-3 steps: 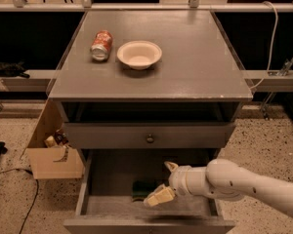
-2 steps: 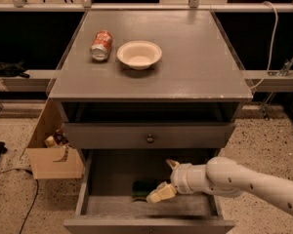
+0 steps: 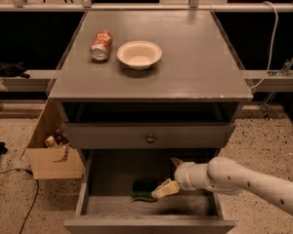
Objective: Pick sponge from middle drawer and place on counter
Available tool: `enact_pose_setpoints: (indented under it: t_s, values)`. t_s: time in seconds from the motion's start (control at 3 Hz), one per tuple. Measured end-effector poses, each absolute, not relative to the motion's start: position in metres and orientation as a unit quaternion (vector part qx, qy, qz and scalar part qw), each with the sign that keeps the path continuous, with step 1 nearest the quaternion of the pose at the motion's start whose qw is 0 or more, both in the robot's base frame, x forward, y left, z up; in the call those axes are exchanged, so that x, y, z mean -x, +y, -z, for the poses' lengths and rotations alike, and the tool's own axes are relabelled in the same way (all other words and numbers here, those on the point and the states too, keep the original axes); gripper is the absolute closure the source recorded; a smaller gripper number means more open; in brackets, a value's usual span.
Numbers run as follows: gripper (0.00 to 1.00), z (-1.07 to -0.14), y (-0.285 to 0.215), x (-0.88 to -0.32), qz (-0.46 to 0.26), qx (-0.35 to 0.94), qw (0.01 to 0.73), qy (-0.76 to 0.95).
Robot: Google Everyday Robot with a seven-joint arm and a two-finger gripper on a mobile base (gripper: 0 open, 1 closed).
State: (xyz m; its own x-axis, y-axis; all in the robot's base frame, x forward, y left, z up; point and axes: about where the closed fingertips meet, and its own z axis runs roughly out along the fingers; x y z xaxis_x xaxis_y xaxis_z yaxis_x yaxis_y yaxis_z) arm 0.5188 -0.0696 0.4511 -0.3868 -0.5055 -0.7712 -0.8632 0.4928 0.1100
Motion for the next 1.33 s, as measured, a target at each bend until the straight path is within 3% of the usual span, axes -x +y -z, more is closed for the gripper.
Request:
enact_pose_setpoints:
  t_s: [1.33]
  values:
    - [0.00,-0.387,-0.063,-0.520,-0.261,0.428,0.327,0.801]
